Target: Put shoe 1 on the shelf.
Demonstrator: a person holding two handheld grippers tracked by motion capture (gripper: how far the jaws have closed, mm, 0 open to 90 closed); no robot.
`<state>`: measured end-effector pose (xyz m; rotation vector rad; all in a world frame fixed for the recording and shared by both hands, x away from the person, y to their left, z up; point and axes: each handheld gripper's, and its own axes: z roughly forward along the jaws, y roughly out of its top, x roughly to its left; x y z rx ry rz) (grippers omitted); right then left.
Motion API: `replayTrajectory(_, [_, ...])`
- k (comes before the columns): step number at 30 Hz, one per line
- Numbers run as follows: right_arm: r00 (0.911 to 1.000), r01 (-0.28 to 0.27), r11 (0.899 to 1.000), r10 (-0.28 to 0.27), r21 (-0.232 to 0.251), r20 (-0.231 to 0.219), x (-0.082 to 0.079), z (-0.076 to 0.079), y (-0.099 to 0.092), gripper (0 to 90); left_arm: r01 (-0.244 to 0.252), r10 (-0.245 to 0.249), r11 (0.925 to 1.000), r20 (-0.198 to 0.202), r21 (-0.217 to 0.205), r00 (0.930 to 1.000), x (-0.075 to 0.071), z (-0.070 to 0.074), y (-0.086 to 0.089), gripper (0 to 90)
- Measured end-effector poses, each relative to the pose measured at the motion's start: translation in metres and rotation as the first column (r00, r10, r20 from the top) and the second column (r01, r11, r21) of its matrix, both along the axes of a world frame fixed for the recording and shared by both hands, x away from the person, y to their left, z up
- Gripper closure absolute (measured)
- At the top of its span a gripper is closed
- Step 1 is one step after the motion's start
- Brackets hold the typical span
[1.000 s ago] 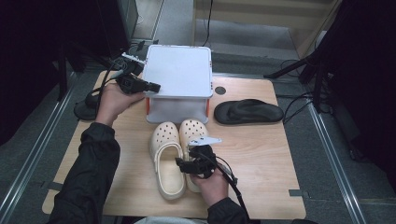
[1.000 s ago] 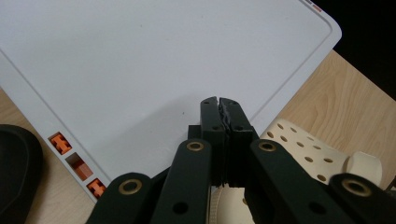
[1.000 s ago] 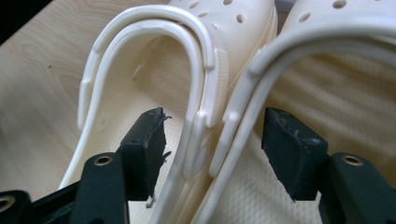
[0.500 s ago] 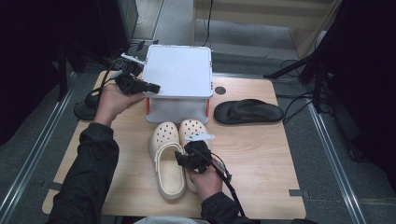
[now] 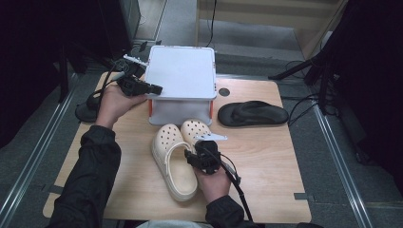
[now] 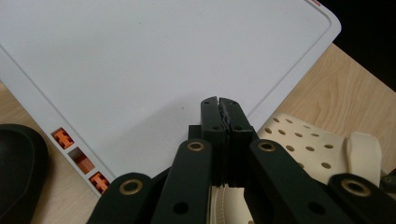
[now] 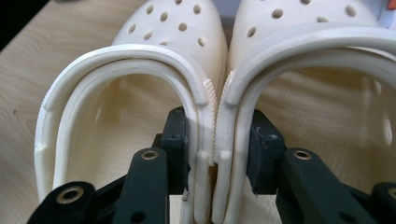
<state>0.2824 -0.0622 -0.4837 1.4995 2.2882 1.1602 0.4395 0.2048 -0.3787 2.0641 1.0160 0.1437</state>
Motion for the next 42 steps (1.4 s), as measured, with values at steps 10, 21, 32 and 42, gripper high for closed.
replayTrajectory(10, [0.9993,-0.016,1.0,0.016,0.008,0.034,0.021,0.025,-0.005,66.2,-0.003,0.003,0.9999,-0.012,-0.012,0.9999,0.0,-0.001,0.001,90.0])
replayTrajectory(21, [0.9972,-0.043,0.998,0.045,-0.04,0.059,0.068,0.028,0.017,66.2,-0.005,0.004,0.9998,-0.018,-0.021,0.9998,0.0,-0.001,0.002,90.0])
replayTrajectory(32, [0.9971,0.026,0.999,-0.024,-0.034,0.073,0.098,0.02,0.03,66.2,-0.003,0.003,0.9997,-0.023,-0.023,0.9997,0.0,-0.001,0.002,89.9])
replayTrajectory(42, [0.9943,0.09,0.995,-0.087,-0.045,0.062,0.11,0.01,0.039,66.0,-0.007,0.006,0.9998,-0.019,-0.016,0.9998,-0.001,-0.001,0.001,89.9])
